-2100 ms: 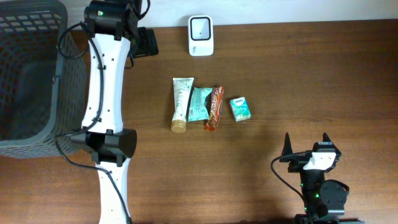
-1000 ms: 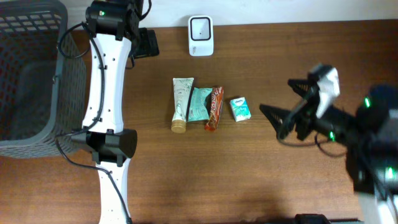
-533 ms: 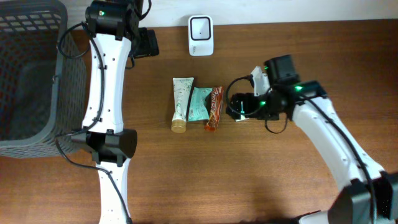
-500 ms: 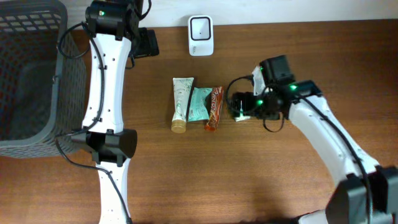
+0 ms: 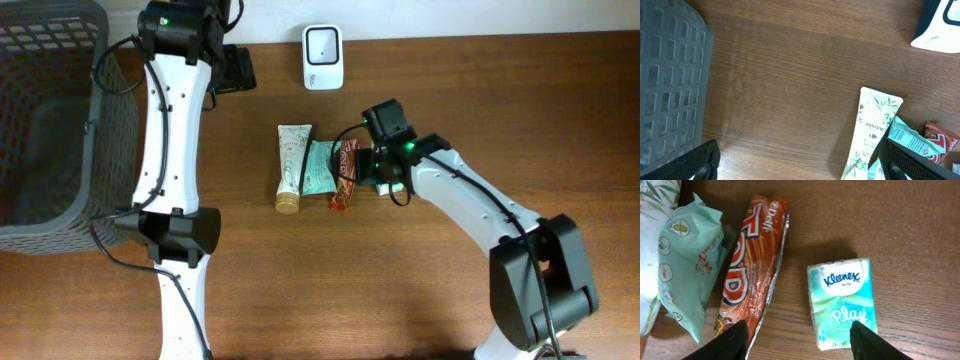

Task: Scan the item barcode
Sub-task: 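Reach the right gripper to the tissue pack and grasp it, then lift the tissue pack with the right gripper up to the scanner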

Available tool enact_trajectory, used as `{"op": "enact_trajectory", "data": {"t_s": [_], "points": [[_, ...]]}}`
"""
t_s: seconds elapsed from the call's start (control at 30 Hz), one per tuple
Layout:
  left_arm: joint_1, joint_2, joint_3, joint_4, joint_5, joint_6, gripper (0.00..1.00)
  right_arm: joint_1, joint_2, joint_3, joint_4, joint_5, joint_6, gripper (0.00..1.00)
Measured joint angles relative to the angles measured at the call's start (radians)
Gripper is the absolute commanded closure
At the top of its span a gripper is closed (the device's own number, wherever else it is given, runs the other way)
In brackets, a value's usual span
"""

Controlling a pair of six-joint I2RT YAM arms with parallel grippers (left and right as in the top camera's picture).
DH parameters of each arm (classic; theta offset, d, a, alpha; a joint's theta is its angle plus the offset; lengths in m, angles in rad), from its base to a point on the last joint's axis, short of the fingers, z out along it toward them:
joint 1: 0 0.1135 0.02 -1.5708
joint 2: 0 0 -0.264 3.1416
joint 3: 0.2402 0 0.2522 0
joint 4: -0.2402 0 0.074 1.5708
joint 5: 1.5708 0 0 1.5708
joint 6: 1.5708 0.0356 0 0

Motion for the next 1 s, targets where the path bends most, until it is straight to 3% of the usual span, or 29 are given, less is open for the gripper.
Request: {"op": "enact_trajectory", "data": {"t_s": [0.03,0.07,0.1,0.33,0.4,0.47,0.63,0.73,0.83,1.0], "points": [[-0.002,0.000,0.000,0.000,0.000,0.000,0.01,0.014,0.000,-0.002,0.002,0.040,-0.005,0.51],[-0.006,0.000,0.000,0.000,0.000,0.000,0.01,0.024,0.000,-0.004,0.004,0.068,-0.005,0.63],[-0.008,0.000,0.000,0.000,0.000,0.000,0.01,0.026,0.005,-0.008,0.014,0.090,-0.005,0.66],[-0.010,0.000,0.000,0.000,0.000,0.000,0.01,0.026,0.132,-0.023,0.045,0.137,-0.009,0.55],[-0.010,0.000,0.000,0.000,0.000,0.000,0.01,0.026,0.132,-0.023,0.046,0.137,-0.010,0.69],[-0.010,0.000,0.000,0.000,0.000,0.000,0.01,0.026,0.132,-0.023,0.045,0.144,-0.014,0.96],[-0.010,0.000,0.000,0.000,0.000,0.000,0.01,0.024,0.132,0.013,-0.045,0.139,-0.010,0.96],[-0.011,0.000,0.000,0.001,0.000,0.000,0.01,-0.006,0.133,0.134,-0.200,-0.019,-0.014,0.96],[-0.011,0.000,0.000,0.001,0.000,0.000,0.01,-0.140,0.121,0.263,-0.224,-0.377,-0.095,0.96],[-0.011,0.000,0.000,0.000,0.000,0.000,0.01,-0.365,0.129,0.147,-0.172,-0.786,-0.154,0.96]]}}
